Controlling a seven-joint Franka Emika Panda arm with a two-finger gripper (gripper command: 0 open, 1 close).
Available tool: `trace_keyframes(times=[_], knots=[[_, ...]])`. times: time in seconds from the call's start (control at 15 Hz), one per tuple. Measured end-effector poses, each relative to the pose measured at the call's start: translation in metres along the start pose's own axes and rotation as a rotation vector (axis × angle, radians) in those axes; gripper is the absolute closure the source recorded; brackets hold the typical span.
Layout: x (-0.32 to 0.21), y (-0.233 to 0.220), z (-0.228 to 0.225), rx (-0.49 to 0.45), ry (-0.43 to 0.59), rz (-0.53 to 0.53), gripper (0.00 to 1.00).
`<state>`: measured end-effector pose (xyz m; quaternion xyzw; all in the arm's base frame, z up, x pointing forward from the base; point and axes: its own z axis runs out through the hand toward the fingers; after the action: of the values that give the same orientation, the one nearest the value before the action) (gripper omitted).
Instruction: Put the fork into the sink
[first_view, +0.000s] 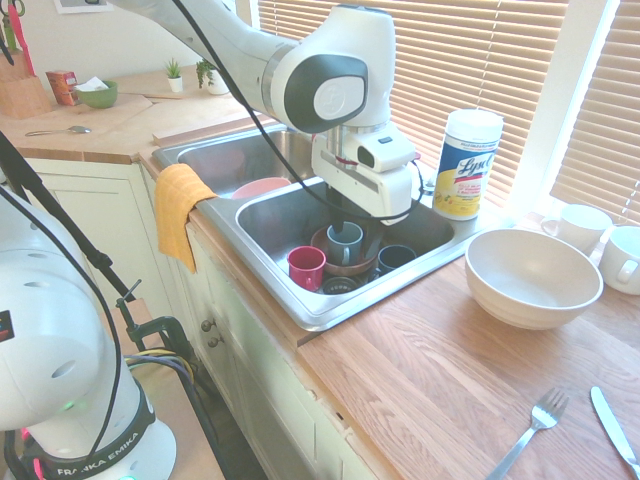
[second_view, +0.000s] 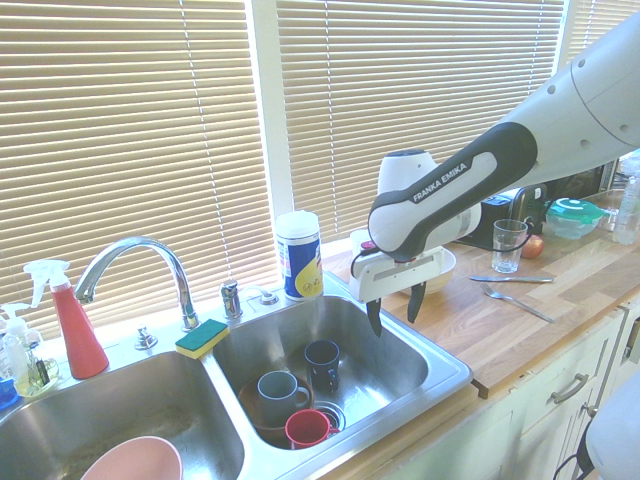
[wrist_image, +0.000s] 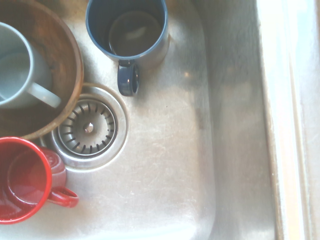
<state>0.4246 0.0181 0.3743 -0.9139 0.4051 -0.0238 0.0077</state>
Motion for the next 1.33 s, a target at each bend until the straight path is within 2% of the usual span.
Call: trace_keyframes(times=[0.13,0.33,0.53,0.6,0.8,1.0,1.33], knots=[[0.000,0.000,0.001,-0.003,-0.002,-0.011,0.00],[0.004,0.007,-0.004,-0.028,-0.054,-0.181,0.00],[0.039,0.049,-0.010,-0.088,-0.063,-0.345,0.00],[0.057,0.067,-0.012,-0.101,-0.034,-0.336,0.00],[0.103,0.111,-0.012,-0.086,0.066,-0.206,0.00],[0.130,0.147,0.009,-0.083,0.063,-0.080,0.00],[0.169,0.201,0.018,-0.079,0.051,0.049,0.00]])
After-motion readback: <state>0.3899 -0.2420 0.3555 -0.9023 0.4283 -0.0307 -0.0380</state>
